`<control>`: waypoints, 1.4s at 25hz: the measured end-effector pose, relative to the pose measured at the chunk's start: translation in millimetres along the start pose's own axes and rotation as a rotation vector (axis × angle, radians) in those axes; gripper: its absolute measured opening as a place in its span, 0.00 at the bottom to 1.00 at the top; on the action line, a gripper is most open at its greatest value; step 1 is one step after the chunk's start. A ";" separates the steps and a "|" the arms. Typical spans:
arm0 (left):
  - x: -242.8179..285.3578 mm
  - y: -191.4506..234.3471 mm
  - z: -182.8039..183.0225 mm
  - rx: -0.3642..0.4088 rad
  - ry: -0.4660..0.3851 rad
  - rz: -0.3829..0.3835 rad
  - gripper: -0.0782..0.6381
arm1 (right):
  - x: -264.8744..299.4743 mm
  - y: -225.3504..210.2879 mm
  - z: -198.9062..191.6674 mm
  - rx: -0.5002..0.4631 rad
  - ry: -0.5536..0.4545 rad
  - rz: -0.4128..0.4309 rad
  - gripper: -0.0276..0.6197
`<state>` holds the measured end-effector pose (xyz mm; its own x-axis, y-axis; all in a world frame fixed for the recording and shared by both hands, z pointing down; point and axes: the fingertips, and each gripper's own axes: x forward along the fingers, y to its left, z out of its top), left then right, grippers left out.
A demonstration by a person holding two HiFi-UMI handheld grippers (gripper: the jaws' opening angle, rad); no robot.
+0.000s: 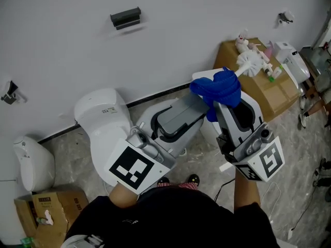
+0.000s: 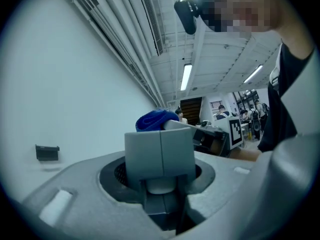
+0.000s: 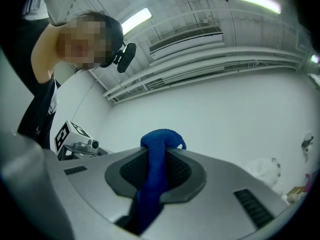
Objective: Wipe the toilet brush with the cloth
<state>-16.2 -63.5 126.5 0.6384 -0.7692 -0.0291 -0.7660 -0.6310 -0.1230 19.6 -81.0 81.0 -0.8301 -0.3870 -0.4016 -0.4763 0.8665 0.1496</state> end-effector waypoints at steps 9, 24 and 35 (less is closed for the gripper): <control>6.2 -6.1 -12.3 0.007 0.025 -0.053 0.35 | 0.4 -8.0 -17.9 0.021 0.055 0.008 0.15; -30.5 15.0 -31.4 -0.008 0.069 -0.074 0.35 | 22.6 24.9 -52.1 0.090 0.100 0.022 0.15; -32.5 17.6 -32.8 -0.005 0.092 -0.088 0.35 | 23.0 27.0 -56.7 0.085 0.099 0.031 0.15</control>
<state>-53.0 -52.9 157.8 0.6934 -0.7169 0.0729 -0.7080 -0.6966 -0.1166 -28.7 -84.4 127.0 -0.8708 -0.3849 -0.3058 -0.4267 0.9007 0.0816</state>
